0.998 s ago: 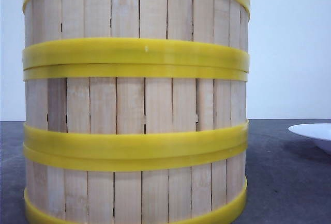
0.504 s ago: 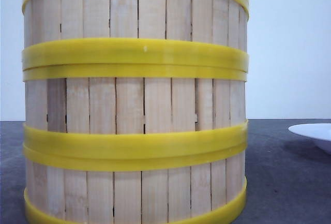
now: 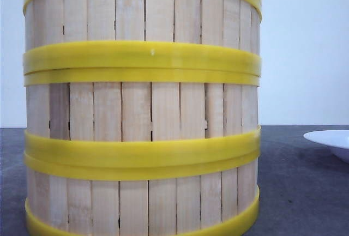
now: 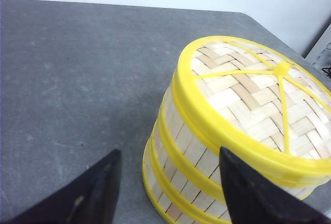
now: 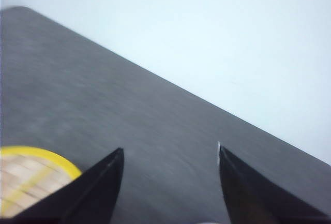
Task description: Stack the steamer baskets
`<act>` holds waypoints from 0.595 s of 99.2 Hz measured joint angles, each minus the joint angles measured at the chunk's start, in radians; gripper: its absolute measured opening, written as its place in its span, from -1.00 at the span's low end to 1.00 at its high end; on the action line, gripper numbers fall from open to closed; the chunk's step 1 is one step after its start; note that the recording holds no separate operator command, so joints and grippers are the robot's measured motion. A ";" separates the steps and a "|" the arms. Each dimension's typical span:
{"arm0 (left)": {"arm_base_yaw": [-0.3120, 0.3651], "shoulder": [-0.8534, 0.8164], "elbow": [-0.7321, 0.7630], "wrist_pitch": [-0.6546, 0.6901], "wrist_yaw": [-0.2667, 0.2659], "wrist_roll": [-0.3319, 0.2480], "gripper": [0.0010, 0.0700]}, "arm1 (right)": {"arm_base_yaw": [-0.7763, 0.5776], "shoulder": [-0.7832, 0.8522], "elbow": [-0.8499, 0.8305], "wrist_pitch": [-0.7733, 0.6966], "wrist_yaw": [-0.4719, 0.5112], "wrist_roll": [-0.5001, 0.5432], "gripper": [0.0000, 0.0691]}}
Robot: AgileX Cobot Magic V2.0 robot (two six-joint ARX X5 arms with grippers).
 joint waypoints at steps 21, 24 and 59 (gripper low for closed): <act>0.000 0.000 0.000 -0.005 0.000 0.000 0.00 | 0.000 -0.165 -0.161 -0.090 0.082 0.080 0.03; 0.000 0.000 0.000 -0.005 0.000 0.000 0.00 | 0.000 -0.196 -0.207 -0.090 0.092 0.098 0.03; 0.000 0.000 0.000 -0.004 0.000 0.000 0.00 | 0.001 -0.546 -0.794 -0.098 0.116 0.386 0.03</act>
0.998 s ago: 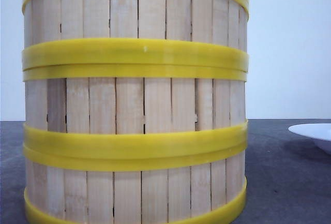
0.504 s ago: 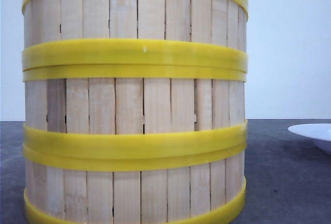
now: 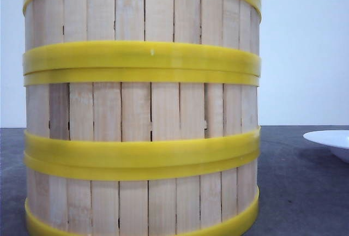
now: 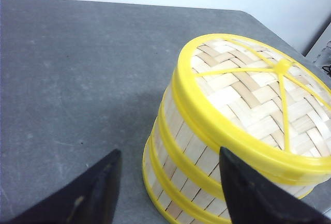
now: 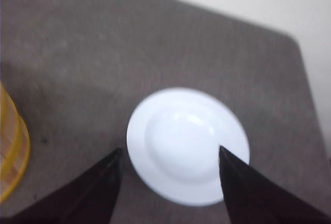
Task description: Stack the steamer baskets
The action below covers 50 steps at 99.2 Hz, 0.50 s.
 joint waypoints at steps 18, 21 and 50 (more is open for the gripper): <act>0.000 0.000 0.000 0.000 0.000 0.000 0.00 | 0.000 -0.052 -0.031 0.023 -0.016 0.069 0.03; 0.000 0.000 0.000 0.000 0.000 0.000 0.00 | 0.000 -0.058 -0.029 0.030 -0.015 0.074 0.03; 0.000 0.000 0.000 -0.024 0.000 0.001 -0.21 | 0.000 -0.060 -0.028 0.082 -0.016 0.079 -0.52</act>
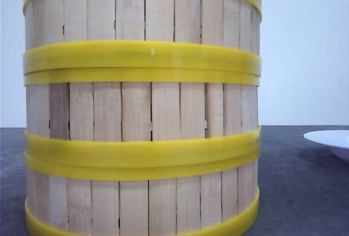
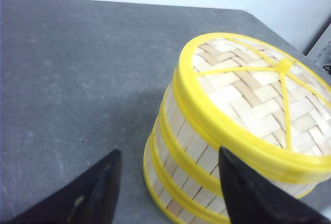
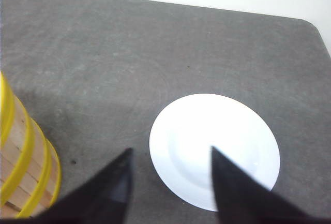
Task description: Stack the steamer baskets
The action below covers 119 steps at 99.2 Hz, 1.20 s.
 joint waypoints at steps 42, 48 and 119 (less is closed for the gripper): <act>0.000 0.000 0.000 -0.036 -0.003 0.000 -0.94 | 0.000 0.000 0.000 -0.002 0.000 -0.006 -0.98; 0.000 0.000 0.000 -0.036 -0.003 0.000 -0.94 | 0.000 0.000 0.000 -0.002 0.000 -0.006 -0.98; 0.000 0.000 0.000 -0.036 -0.009 0.000 -0.94 | 0.000 0.000 0.000 -0.003 0.000 -0.006 -0.98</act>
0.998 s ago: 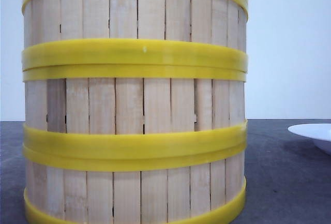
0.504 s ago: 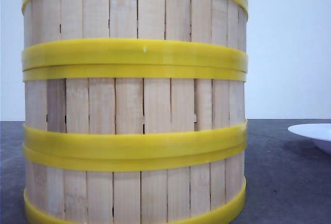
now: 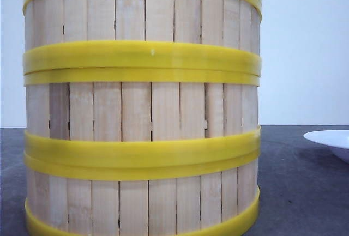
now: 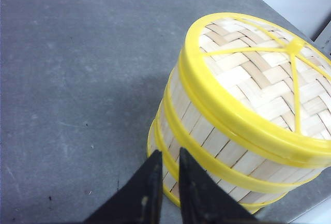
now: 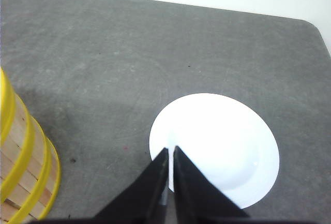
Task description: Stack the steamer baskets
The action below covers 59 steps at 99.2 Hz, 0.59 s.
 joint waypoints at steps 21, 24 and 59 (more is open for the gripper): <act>0.002 0.000 0.000 0.013 -0.016 0.034 -0.94 | 0.000 0.000 0.000 0.000 0.000 0.000 -0.98; 0.006 0.000 0.000 0.017 -0.016 0.051 -0.94 | 0.000 0.000 0.000 0.000 0.000 0.000 -0.98; 0.187 0.000 -0.214 0.407 -0.040 0.147 -0.94 | 0.000 0.000 0.000 0.000 0.000 0.000 -0.98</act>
